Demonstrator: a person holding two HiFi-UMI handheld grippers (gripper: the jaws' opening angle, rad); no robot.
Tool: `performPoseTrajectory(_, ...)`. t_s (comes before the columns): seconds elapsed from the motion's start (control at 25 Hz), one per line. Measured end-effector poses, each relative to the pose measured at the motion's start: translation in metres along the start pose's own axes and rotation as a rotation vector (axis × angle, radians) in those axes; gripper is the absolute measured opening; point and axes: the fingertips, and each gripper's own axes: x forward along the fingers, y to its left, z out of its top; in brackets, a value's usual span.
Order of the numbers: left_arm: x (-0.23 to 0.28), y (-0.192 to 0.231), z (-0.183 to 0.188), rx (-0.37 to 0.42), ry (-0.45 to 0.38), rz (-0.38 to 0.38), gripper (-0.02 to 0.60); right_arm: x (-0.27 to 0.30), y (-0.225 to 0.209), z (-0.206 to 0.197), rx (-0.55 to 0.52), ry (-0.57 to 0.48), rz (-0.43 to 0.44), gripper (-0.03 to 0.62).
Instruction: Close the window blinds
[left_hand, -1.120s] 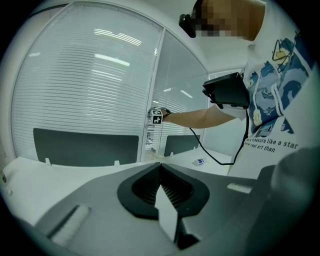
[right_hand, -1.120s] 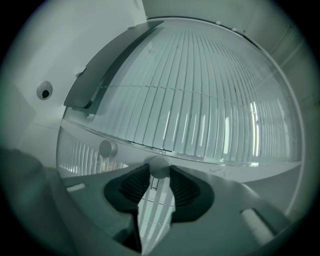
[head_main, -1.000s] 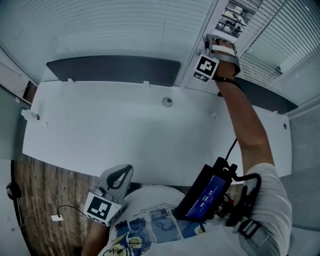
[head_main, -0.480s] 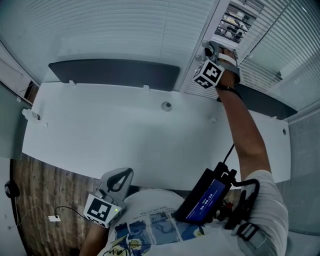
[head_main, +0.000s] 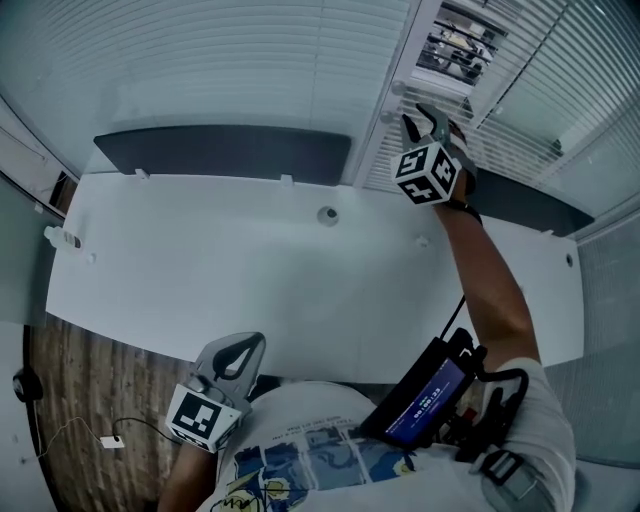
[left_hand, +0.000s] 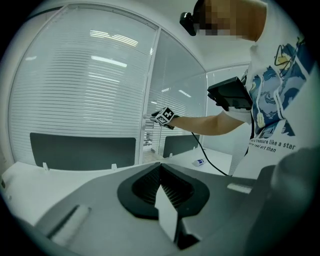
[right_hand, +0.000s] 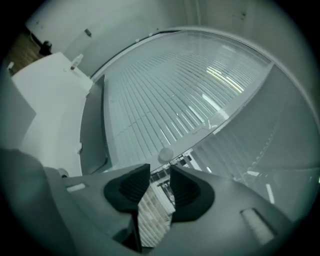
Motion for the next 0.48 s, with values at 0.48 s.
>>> performPoseTrajectory(0.48, 0.025, -0.002, 0.011, 0.046, 0.005, 0.0, 0.006, -0.082, 0.057, -0.034, 0.467, -0.056, 0.25, 0.003)
